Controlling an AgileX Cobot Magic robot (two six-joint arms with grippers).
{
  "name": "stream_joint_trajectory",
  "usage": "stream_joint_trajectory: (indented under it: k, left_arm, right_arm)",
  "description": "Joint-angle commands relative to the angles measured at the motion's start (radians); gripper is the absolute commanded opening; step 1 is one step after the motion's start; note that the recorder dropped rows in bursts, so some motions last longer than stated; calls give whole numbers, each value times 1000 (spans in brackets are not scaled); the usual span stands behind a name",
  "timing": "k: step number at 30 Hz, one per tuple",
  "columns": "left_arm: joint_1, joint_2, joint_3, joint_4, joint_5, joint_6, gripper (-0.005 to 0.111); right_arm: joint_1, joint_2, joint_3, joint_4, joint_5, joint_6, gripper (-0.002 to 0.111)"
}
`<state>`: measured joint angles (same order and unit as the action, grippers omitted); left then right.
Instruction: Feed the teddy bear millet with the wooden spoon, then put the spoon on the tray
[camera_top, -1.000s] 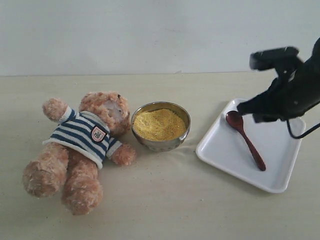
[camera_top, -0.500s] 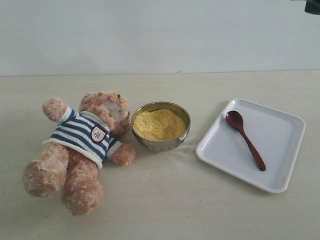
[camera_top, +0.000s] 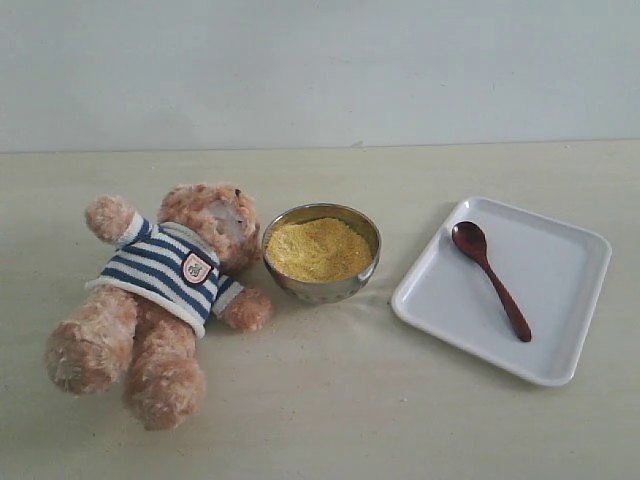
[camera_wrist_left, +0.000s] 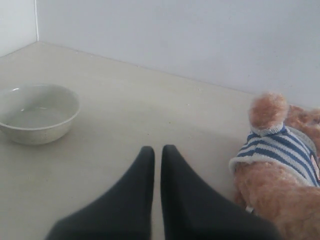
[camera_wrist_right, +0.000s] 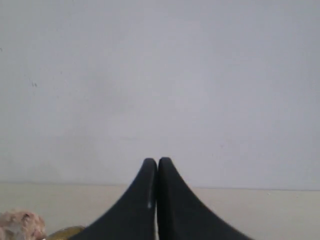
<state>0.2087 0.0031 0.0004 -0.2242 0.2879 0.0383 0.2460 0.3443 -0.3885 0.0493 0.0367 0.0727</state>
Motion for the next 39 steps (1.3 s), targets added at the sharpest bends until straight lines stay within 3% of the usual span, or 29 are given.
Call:
stream_joint_trajectory:
  k: [1, 5, 14, 19, 22, 26, 33, 36, 39]
  left_arm:
    - [-9, -3, 0, 4, 3, 7, 5]
    - [-9, -3, 0, 4, 3, 7, 5]
    - [-9, -3, 0, 4, 3, 7, 5]
    - [-9, -3, 0, 4, 3, 7, 5]
    - [-9, -3, 0, 4, 3, 7, 5]
    - [-9, -3, 0, 4, 3, 7, 5]
    - [-9, -3, 0, 4, 3, 7, 5]
    - [-9, -3, 0, 4, 3, 7, 5]
    - [-9, -3, 0, 4, 3, 7, 5]
  right_arm:
    - [-5, -103, 12, 79, 83, 98, 1]
    - [-5, -165, 12, 97, 269, 101, 1]
    - [-10, -216, 28, -83, 192, 4, 1]
    - [-126, -292, 132, -84, 145, 16, 1]
    - [-184, -344, 261, -99, 58, -12, 1]
    - [-234, -344, 389, -106, -185, -30, 1]
    - [-274, -344, 389, -104, 75, -1, 1]
    - [-274, -344, 389, -104, 310, 32, 1]
    - [-274, -344, 389, -167, 323, 0, 1]
